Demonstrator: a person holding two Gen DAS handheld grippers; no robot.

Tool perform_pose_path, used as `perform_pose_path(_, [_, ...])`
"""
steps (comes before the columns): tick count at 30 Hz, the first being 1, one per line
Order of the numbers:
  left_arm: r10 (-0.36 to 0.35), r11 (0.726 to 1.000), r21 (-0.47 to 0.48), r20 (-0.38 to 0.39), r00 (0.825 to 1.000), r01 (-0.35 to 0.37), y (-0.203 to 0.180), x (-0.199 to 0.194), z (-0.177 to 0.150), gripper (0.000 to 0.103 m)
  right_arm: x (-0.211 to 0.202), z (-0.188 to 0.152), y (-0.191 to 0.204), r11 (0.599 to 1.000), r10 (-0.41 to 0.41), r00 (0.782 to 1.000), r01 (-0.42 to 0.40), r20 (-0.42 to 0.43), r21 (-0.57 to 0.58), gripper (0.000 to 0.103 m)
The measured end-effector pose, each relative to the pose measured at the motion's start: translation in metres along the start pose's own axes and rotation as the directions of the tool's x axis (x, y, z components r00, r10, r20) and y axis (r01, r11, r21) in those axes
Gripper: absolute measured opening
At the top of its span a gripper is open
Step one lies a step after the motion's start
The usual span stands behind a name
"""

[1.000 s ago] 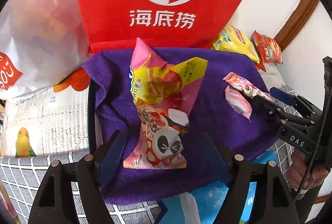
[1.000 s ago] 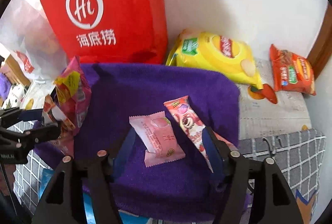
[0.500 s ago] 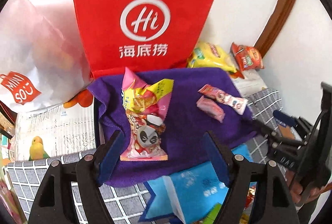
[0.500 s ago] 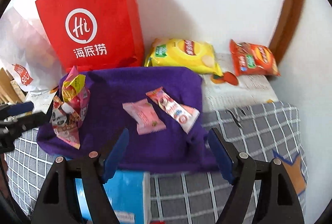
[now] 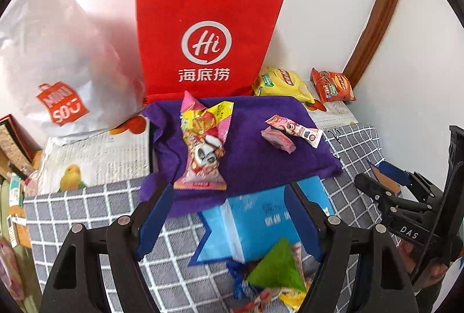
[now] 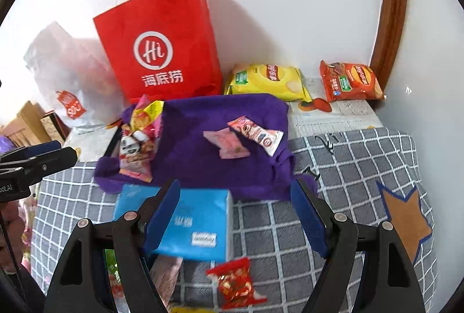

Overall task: Organize snacks
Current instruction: 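Move both tools back toward the snack pile beside the tissue box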

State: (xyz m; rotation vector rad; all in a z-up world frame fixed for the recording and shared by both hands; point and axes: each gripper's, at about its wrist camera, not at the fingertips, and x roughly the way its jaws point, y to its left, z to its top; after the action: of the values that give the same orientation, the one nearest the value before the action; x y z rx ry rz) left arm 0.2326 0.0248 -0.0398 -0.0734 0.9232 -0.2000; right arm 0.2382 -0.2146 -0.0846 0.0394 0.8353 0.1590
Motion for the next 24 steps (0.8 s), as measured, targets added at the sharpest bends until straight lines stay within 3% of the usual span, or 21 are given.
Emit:
perform_pose_path(11, [-0.007, 1.000, -0.021, 0.011, 1.000, 0.007, -0.007, -0.033, -0.041, 0.077, -0.038, -0.032, -0.003, 0.999, 0.041, 0.999, -0.041, 0.016, 0.010, 0.079])
perform_pose_path(24, [-0.006, 0.999, -0.046, 0.019, 1.000, 0.007, -0.014, -0.055, -0.076, 0.077, -0.075, -0.066, -0.007, 0.999, -0.023, 0.995, 0.026, 0.100, -0.021, 0.078])
